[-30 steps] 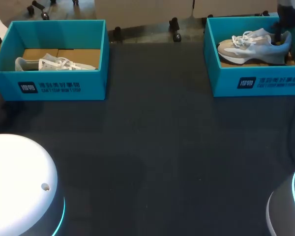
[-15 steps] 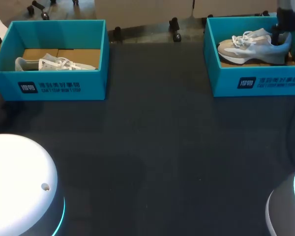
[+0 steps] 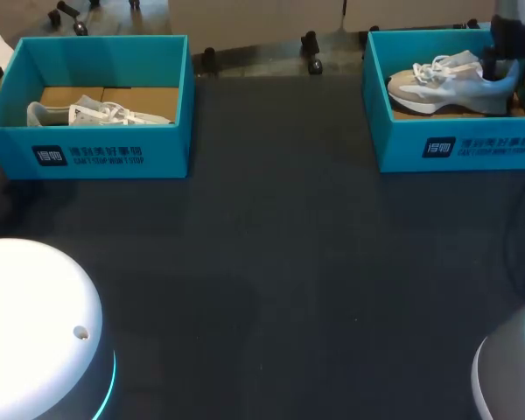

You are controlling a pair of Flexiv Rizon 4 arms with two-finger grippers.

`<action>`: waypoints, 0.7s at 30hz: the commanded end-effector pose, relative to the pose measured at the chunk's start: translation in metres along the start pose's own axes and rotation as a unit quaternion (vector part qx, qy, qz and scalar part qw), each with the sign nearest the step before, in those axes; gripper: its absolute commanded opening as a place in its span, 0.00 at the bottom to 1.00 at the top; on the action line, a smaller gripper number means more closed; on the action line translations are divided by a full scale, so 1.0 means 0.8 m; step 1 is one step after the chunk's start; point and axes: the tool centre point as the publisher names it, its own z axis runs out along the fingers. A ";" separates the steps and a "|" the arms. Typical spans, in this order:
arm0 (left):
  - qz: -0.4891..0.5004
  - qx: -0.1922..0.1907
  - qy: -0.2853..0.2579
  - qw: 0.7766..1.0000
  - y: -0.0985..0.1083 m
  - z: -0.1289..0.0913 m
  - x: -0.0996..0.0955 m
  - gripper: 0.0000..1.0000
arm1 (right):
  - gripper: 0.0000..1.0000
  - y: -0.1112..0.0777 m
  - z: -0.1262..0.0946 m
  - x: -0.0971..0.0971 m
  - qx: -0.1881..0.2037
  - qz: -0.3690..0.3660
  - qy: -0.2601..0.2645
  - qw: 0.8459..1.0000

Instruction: Take the shoe out of the shoebox, open the shoe tongue, remove and reinsert the insole, then place the shoe into the shoebox

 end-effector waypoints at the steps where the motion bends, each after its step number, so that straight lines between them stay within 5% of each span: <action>1: 0.000 -0.001 0.001 1.000 -0.001 0.000 0.000 1.00 | 0.69 0.012 0.009 -0.004 0.010 0.000 0.008 1.000; 7: 0.000 -0.001 0.001 1.000 -0.001 0.000 0.000 1.00 | 0.58 0.013 0.013 -0.005 0.013 -0.002 0.014 1.000; 12: 0.000 -0.001 0.001 1.000 -0.001 0.000 0.000 1.00 | 0.87 0.011 0.009 -0.007 0.011 0.003 0.010 1.000; 21: 0.000 -0.001 0.001 1.000 -0.001 0.000 0.000 1.00 | 0.81 0.014 0.000 -0.009 0.002 0.000 0.000 1.000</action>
